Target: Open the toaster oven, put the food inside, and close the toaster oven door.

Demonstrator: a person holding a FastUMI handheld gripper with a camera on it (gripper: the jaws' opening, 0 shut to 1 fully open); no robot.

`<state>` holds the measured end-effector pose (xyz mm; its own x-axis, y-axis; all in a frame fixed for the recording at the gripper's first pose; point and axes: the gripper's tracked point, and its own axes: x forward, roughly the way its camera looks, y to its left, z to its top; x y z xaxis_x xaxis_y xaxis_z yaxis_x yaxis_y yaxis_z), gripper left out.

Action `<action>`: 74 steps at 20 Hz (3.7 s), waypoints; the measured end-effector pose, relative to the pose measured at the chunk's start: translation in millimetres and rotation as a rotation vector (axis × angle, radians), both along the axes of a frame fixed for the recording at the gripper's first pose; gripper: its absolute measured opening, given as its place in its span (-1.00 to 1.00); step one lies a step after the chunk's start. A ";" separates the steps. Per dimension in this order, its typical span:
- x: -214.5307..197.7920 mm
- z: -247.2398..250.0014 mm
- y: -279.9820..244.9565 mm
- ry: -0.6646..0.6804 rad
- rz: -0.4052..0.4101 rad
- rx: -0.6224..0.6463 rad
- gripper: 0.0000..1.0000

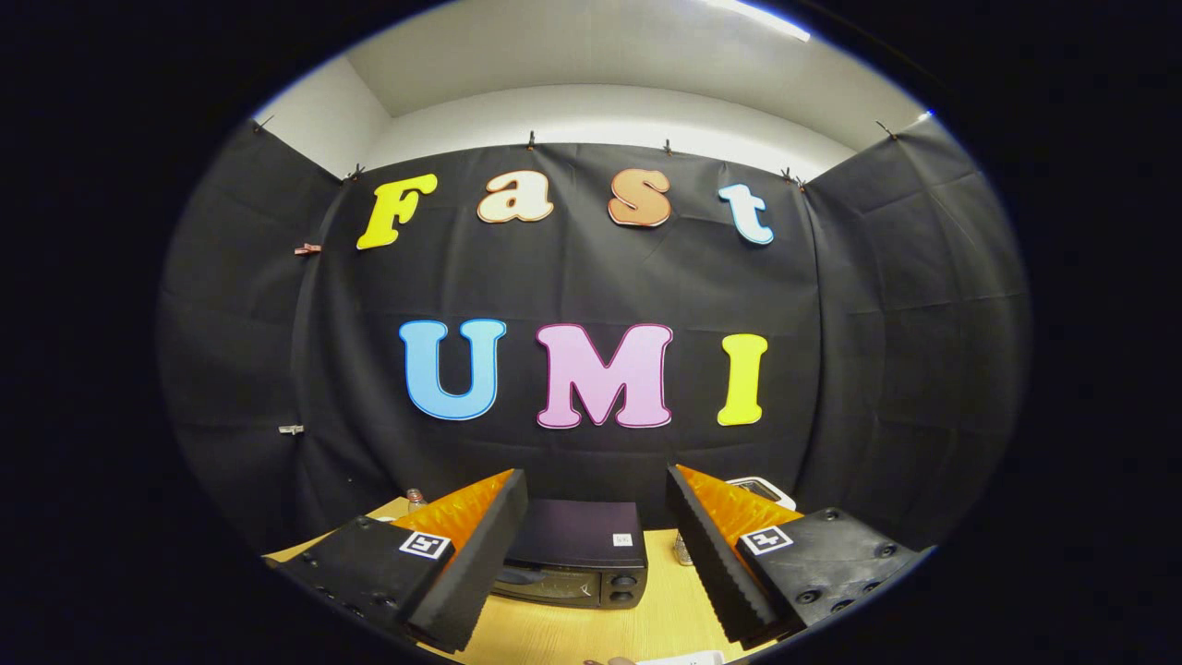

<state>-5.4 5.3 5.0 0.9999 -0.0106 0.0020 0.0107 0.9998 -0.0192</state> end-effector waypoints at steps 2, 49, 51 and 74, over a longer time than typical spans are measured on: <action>-0.1 0.9 1.5 -0.003 -0.005 -0.003 0.95; 120.0 -311.1 107.1 0.518 -0.062 0.038 0.96; 106.3 -315.4 107.5 0.539 -0.058 0.045 0.96; -27.8 -371.7 96.6 0.783 -0.061 0.118 0.99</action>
